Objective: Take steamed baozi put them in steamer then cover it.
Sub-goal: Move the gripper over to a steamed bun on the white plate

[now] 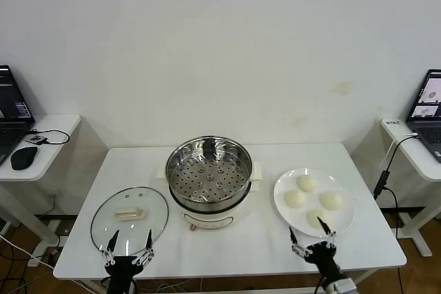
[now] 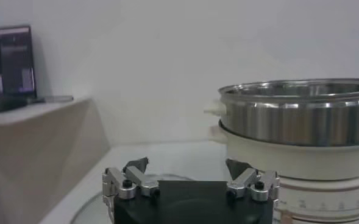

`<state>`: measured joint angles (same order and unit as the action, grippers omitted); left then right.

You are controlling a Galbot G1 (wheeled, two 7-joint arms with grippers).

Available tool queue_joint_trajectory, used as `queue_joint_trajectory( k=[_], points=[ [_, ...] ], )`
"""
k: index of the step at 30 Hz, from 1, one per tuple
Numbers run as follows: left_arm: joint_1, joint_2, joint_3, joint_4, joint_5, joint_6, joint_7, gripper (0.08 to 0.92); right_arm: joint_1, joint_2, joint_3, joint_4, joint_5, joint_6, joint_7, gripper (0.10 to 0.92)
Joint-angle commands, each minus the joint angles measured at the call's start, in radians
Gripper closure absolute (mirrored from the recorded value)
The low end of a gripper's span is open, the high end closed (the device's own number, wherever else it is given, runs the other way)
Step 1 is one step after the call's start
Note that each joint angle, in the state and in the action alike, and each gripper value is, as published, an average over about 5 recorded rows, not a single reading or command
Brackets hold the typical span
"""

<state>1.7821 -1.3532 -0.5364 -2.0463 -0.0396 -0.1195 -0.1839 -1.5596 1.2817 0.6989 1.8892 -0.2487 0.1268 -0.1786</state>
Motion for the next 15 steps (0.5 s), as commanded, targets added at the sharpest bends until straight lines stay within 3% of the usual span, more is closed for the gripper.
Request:
queue_joint_trajectory(
  k=[1, 8, 15],
  points=[
    [0.001, 0.002, -0.005, 0.001, 0.119, -0.026, -0.002, 0.177, 0.078, -0.081, 0.054, -0.001, -0.214, -0.005, -0.011, 0.202],
    [0.003, 0.000, -0.002, 0.000, 0.163, -0.001, -0.034, 0.177, 0.226, -0.312, 0.066, -0.067, -0.262, -0.093, -0.127, 0.203],
    [-0.003, 0.003, -0.001, -0.016, 0.182, 0.040, -0.052, 0.177, 0.415, -0.556, -0.025, -0.180, -0.268, -0.162, -0.349, 0.203]
  ],
)
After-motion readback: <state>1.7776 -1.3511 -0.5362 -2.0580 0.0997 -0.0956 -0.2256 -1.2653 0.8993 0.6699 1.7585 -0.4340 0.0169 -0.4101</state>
